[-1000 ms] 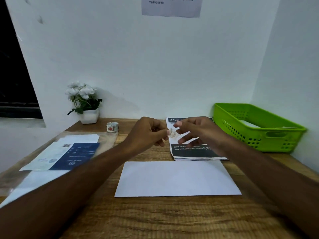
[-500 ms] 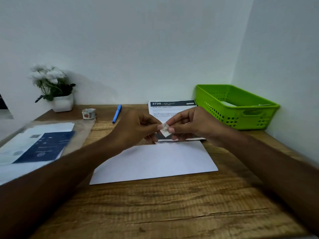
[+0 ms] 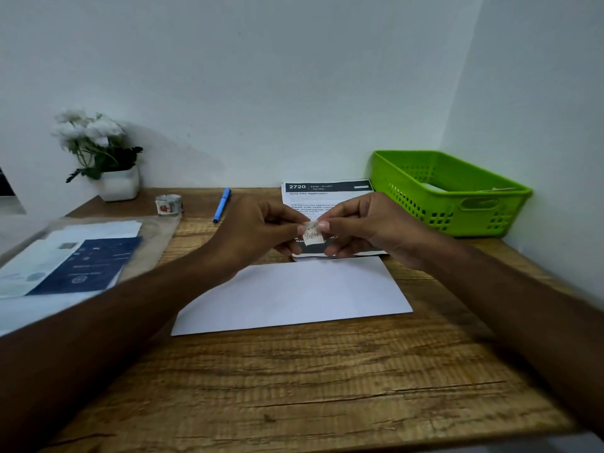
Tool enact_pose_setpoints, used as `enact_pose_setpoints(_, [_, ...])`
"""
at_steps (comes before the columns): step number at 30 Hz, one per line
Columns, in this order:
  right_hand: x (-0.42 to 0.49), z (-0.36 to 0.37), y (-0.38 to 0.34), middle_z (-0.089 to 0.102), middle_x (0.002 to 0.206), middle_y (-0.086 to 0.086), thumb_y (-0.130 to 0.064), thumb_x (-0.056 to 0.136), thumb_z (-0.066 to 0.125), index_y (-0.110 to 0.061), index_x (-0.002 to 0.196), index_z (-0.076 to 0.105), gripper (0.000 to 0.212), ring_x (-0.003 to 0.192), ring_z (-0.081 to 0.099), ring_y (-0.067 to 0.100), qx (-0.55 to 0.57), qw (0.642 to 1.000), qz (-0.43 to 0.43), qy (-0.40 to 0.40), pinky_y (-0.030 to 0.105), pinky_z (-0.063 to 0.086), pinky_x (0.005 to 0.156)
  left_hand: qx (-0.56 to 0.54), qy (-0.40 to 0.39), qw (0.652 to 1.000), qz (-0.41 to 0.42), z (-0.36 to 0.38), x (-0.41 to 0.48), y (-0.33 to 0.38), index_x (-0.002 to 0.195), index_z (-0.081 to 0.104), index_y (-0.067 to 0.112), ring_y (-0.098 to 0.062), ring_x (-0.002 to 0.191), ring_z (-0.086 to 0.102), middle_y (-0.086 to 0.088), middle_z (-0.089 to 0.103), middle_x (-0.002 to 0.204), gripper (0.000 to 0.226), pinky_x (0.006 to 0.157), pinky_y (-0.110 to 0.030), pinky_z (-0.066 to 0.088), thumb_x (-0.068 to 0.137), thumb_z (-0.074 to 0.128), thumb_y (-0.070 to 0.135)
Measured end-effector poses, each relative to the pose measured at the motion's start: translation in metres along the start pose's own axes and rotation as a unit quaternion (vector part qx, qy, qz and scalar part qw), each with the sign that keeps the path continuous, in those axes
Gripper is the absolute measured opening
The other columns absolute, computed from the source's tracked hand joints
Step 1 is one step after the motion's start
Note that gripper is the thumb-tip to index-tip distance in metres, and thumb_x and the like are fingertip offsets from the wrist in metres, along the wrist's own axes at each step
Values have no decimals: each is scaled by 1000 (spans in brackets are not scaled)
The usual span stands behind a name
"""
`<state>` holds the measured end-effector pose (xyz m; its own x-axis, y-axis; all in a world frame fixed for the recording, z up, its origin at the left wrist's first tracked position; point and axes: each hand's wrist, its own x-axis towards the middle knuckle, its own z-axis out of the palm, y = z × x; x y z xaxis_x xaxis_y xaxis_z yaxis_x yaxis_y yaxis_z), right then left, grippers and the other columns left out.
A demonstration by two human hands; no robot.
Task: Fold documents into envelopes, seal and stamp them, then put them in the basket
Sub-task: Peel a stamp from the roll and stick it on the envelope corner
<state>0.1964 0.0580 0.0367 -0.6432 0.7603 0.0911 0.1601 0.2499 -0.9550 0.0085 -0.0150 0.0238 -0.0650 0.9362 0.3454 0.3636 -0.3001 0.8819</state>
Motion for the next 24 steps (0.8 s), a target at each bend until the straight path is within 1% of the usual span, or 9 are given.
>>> enact_pose_setpoints(3, [0,3,0,74,75,9,-14,82,75,-7,90,74,10,66,72,21,-3,1000,-6,11,28,59,65,14,-8,1000,8,0,-1,1,97,73,0,-17,57,69,-11,72,67,15,59,-26,59,83,68,2])
enact_pose_setpoints(7, [1,-1,0,74,71,8,-12,83,76,-7,87,73,7,64,71,21,-40,999,2,28,31,59,65,35,-29,999,1,1,-3,-1,118,63,4,-20,66,72,-6,75,78,33,69,-31,60,86,67,6])
enact_pose_setpoints(9, [2,-6,-1,73,68,4,-11,83,75,-5,88,72,8,61,70,19,-53,998,10,41,28,59,61,85,-67,994,19,4,-2,-2,125,59,10,-16,75,72,-1,76,86,43,74,-27,59,83,71,11])
enact_pose_setpoints(13, [0,-16,-5,74,72,2,-9,84,73,0,90,73,11,57,67,13,-89,995,33,38,25,58,58,228,-121,960,108,14,-5,-5,119,60,34,-2,84,67,7,74,92,43,66,-9,46,79,76,29])
enact_pose_setpoints(16, [-6,-23,-6,74,75,5,-9,85,72,-2,86,74,7,56,66,13,-109,992,59,28,26,57,58,299,-139,938,109,19,-9,-7,127,47,46,1,92,60,16,68,101,60,74,-14,45,73,72,54])
enact_pose_setpoints(18, [-14,-27,-3,72,72,6,-11,88,69,-6,84,71,7,56,68,16,-117,990,75,28,27,56,55,338,-141,925,102,23,-12,-10,136,38,44,3,97,55,20,62,106,79,82,-21,45,66,70,65])
enact_pose_setpoints(20, [-21,-33,1,70,70,4,-13,92,65,-7,85,68,10,61,70,20,-128,987,87,34,27,55,54,333,-144,927,92,25,-13,-11,139,36,39,2,98,52,21,59,107,90,86,-23,44,62,74,65])
enact_pose_setpoints(22, [-28,-39,5,69,69,2,-16,93,63,-7,88,67,11,67,70,20,-137,985,99,47,27,55,54,310,-155,934,83,26,-12,-11,135,42,35,1,97,53,21,58,105,93,87,-25,46,56,76,69])
enact_pose_setpoints(24, [-33,-44,6,69,77,5,-19,95,60,-8,92,64,12,66,70,21,-118,984,122,49,27,53,52,298,-163,938,64,26,-10,-9,126,51,32,1,97,53,22,58,105,85,86,-24,47,54,76,69])
